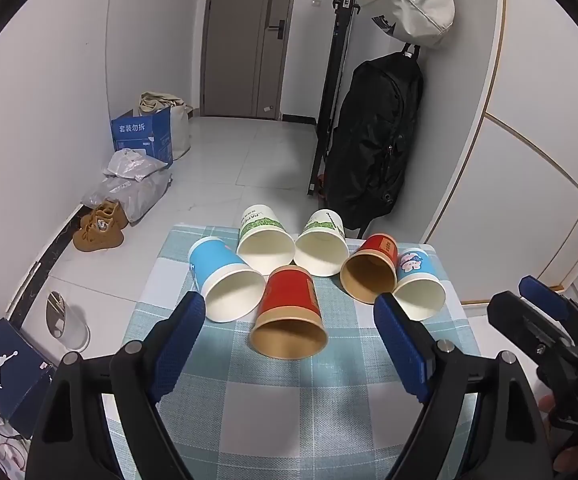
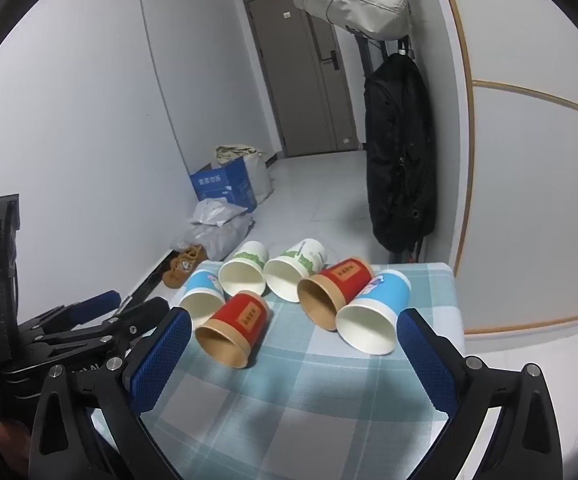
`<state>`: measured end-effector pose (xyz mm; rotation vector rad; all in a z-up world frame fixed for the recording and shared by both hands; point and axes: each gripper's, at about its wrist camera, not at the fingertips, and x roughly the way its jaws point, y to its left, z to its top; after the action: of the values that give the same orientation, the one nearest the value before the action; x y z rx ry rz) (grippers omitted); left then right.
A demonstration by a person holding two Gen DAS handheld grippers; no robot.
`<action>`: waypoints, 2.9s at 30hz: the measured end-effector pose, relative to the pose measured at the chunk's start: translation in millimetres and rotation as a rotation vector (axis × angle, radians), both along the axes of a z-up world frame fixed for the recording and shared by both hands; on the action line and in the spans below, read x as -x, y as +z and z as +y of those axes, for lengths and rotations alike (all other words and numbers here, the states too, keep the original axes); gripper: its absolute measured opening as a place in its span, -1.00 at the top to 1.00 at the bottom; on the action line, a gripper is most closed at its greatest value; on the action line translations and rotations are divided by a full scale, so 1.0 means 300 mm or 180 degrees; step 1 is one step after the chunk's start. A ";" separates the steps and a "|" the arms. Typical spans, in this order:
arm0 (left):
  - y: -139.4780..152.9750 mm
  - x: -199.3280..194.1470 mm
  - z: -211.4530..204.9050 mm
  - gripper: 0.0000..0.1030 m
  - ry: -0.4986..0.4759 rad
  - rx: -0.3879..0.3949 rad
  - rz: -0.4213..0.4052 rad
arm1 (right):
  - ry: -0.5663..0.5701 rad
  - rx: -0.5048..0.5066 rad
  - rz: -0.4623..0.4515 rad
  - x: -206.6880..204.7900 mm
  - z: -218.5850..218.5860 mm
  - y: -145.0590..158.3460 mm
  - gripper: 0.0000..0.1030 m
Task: Flip cup upright
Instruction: 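Move the left tool toward the red-and-gold cup lying on its side, then close the left gripper on the red-and-gold cup's body and lift it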
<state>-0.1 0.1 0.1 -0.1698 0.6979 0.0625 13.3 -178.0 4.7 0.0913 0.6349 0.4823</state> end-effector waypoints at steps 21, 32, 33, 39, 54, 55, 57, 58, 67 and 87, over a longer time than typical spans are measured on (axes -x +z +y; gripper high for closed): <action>0.009 0.008 0.012 -0.62 -0.0016 0.0074 -0.0067 | 0.0008 0.0011 -0.0030 0.002 0.005 -0.001 -1.00; 0.014 0.003 0.003 -0.62 -0.0010 -0.0161 0.0043 | 0.0011 0.0000 -0.0042 0.003 0.004 0.000 -1.00; 0.012 0.004 0.005 -0.62 -0.0012 -0.0065 0.0019 | 0.0010 0.0002 -0.0043 0.002 0.005 -0.002 -1.00; 0.005 -0.015 0.007 -0.62 -0.0071 0.0037 0.0172 | -0.0010 -0.0003 -0.0030 -0.001 -0.003 -0.002 -1.00; -0.102 -0.290 0.027 -0.62 -0.0478 0.0468 0.0931 | -0.0127 -0.0047 0.0131 -0.052 -0.061 -0.017 -1.00; -0.127 -0.319 0.021 -0.62 -0.0499 0.0473 0.1063 | -0.0127 -0.0054 0.0157 -0.060 -0.064 -0.020 -1.00; -0.156 -0.349 0.015 -0.61 -0.0532 0.0523 0.1360 | -0.0141 -0.0057 0.0191 -0.075 -0.069 -0.026 -1.00; -0.166 -0.363 0.008 -0.61 -0.0551 0.0503 0.1493 | -0.0150 -0.0060 0.0202 -0.080 -0.073 -0.028 -1.00; -0.226 -0.405 0.003 -0.37 -0.0474 0.0417 0.1943 | -0.0133 -0.0092 0.0295 -0.115 -0.084 -0.032 -1.00; -0.170 -0.395 -0.030 -0.06 -0.0470 0.0491 0.2000 | -0.0134 -0.0140 0.0342 -0.091 -0.099 -0.036 -1.00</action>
<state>118.3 -8.9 -51.1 -0.2495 1.3417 -0.0847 40.6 -207.5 -6.2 0.1729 0.7264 0.4530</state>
